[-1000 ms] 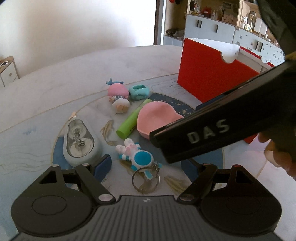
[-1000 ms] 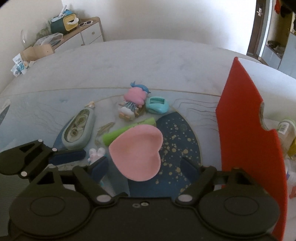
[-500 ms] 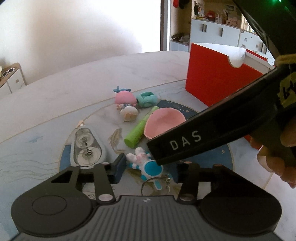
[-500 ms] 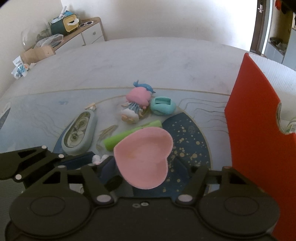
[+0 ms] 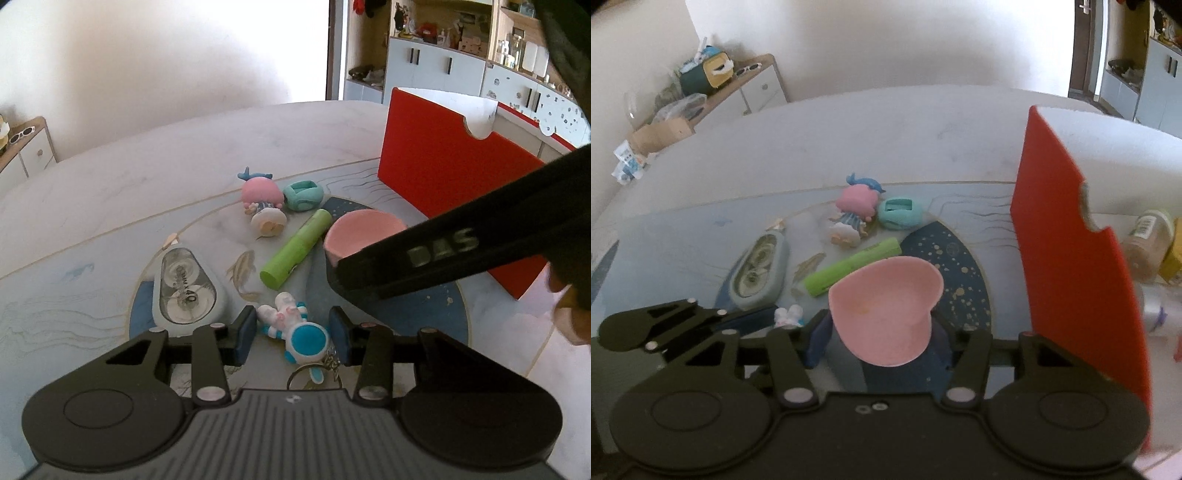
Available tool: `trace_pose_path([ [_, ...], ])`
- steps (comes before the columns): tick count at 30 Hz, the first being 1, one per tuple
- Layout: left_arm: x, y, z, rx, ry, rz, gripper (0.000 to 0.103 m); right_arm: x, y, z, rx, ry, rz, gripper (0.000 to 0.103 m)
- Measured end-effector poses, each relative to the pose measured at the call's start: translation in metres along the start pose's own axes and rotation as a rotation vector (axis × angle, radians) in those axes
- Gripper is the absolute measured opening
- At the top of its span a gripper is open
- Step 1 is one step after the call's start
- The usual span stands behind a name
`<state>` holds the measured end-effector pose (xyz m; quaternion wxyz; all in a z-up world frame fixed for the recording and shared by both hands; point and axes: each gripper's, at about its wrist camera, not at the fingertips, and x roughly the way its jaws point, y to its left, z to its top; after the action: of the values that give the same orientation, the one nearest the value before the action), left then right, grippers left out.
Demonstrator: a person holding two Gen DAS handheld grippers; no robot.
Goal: Organize rigid objects
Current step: 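Carry the pink heart dish and blue-white keychain over the box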
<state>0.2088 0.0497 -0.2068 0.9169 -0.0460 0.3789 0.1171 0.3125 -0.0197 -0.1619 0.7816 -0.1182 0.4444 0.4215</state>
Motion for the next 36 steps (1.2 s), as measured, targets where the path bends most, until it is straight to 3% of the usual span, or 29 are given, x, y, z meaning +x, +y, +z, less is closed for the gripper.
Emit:
trace_pose_path([
  [13,-0.024,0.008,-0.004,-0.009,0.003,-0.031,0.042,-0.060,0.008,-0.018,0.016,-0.037,0.024,0.055],
  [20,-0.052,0.009,0.003,-0.021,-0.036,-0.073,0.042,-0.093,0.009,-0.025,0.014,-0.062,0.001,0.055],
  [36,-0.117,-0.009,0.063,0.018,-0.100,-0.197,0.042,-0.159,-0.009,-0.021,0.069,-0.155,-0.102,0.055],
])
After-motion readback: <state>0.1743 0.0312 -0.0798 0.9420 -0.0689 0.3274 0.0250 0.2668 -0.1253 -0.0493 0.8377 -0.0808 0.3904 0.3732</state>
